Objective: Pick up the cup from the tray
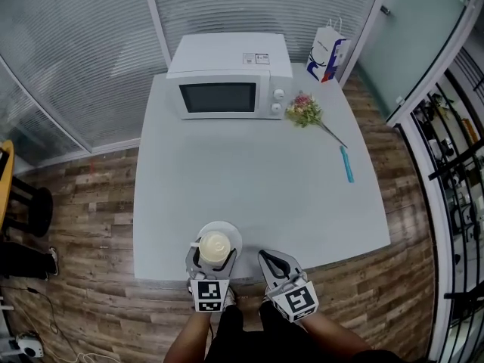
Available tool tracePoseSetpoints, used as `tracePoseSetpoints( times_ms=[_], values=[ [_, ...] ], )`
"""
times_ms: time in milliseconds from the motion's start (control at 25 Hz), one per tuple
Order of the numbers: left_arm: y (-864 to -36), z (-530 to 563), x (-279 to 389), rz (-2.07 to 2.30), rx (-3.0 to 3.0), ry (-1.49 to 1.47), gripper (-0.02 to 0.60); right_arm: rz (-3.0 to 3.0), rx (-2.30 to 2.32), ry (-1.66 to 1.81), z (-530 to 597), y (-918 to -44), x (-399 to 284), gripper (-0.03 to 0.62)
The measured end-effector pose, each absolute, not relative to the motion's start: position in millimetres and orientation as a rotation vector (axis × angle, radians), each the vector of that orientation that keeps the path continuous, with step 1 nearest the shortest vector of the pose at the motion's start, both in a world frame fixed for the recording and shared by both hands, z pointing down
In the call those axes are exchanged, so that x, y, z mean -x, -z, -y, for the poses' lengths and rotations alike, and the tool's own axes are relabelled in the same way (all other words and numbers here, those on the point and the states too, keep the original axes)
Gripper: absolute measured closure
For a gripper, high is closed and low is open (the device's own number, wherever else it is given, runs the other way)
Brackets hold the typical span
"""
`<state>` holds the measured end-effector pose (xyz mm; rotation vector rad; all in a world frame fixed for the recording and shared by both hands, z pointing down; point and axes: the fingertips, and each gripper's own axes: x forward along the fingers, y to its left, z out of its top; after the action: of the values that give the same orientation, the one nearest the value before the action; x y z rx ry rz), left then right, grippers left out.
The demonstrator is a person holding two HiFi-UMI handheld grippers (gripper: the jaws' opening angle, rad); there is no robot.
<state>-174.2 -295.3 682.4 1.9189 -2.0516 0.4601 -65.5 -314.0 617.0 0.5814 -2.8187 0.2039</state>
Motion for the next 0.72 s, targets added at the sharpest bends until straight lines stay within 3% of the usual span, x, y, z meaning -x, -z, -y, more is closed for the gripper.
tracePoseSetpoints(
  times_ms=[720],
  values=[
    [-558.7,269.6,155.4,2.16,-2.02,-0.36,0.164,3.022,-0.574,0.024,313.1,-517.7,60.7,0.588]
  ],
)
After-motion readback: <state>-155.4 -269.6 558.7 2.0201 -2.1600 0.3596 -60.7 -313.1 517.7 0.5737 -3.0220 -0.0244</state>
